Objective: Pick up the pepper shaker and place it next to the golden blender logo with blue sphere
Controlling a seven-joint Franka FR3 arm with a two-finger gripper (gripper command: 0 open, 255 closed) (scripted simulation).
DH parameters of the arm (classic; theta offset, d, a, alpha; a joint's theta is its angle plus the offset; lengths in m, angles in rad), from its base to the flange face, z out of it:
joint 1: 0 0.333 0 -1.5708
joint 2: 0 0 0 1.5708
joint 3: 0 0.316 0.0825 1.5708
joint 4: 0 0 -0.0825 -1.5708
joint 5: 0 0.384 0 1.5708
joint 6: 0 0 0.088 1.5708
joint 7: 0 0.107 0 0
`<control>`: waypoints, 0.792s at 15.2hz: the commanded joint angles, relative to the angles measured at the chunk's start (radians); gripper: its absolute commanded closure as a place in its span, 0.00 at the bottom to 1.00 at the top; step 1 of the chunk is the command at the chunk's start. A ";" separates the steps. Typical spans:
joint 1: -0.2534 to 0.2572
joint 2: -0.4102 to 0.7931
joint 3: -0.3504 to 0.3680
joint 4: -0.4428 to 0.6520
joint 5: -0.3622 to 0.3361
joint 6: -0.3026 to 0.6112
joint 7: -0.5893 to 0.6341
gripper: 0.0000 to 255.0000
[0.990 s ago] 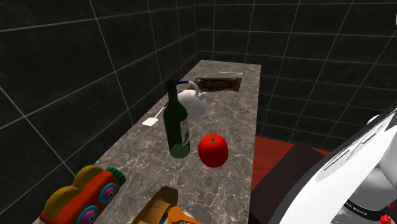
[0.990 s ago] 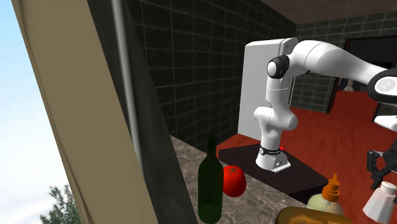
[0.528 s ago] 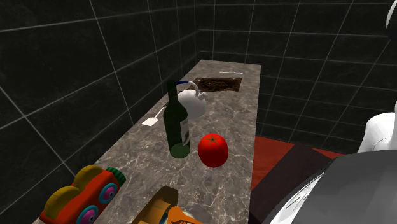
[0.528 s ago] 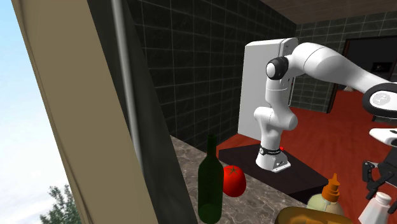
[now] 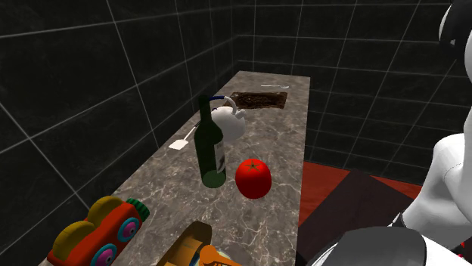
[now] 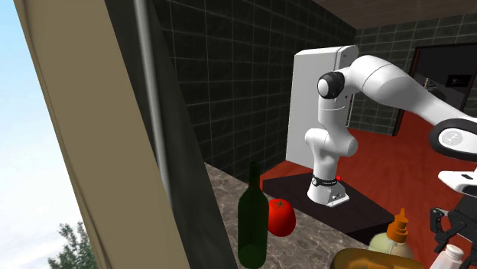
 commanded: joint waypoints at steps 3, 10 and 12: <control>0.016 0.030 -0.017 -0.029 -0.036 0.040 0.030 1.00; 0.029 0.053 -0.031 -0.043 -0.062 0.062 0.050 1.00; 0.029 0.053 -0.031 -0.043 -0.062 0.062 0.050 1.00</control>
